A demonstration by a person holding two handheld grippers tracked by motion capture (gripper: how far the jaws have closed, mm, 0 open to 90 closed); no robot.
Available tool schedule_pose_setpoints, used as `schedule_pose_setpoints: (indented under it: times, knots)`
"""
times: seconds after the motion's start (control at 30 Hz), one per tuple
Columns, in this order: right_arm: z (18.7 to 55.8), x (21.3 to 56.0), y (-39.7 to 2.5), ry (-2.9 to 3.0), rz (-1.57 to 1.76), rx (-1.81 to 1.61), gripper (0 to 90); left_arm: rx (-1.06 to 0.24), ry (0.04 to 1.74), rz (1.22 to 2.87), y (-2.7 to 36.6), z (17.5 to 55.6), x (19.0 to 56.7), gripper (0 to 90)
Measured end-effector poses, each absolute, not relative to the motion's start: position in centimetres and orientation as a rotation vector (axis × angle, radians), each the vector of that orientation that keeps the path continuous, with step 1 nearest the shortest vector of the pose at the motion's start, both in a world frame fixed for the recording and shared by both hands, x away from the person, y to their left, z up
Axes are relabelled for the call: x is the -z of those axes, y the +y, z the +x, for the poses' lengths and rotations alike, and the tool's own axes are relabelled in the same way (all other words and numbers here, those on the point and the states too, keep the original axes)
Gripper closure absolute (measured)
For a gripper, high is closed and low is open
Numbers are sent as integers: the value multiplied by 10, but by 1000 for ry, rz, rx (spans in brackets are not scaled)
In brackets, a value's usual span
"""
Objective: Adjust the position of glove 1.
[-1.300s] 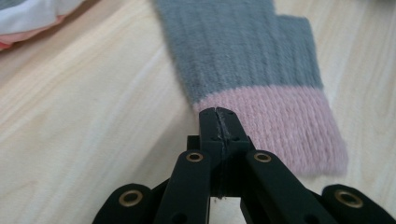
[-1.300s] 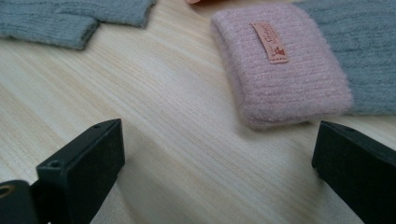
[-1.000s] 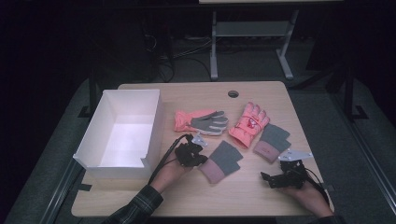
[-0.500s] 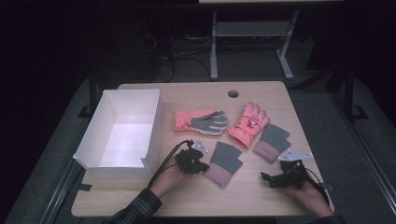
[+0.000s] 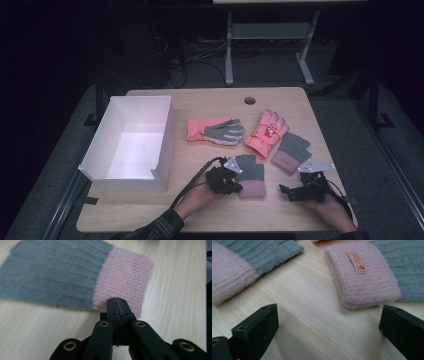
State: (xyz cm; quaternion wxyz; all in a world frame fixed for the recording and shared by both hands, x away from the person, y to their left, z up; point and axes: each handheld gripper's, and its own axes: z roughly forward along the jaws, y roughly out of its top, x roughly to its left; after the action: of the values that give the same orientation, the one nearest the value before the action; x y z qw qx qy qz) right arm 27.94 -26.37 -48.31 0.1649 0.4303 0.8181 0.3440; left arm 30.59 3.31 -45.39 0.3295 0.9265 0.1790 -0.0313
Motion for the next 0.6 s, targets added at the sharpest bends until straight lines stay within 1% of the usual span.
schedule_pose_setpoints:
  times: [0.37,0.6]
  knots:
    - [279,483,-264,2331,1227,-980,18,117,405,2406,5,302,458,896]
    - [279,483,-264,2331,1227,-980,18,122,409,2388,0,303,459,896]
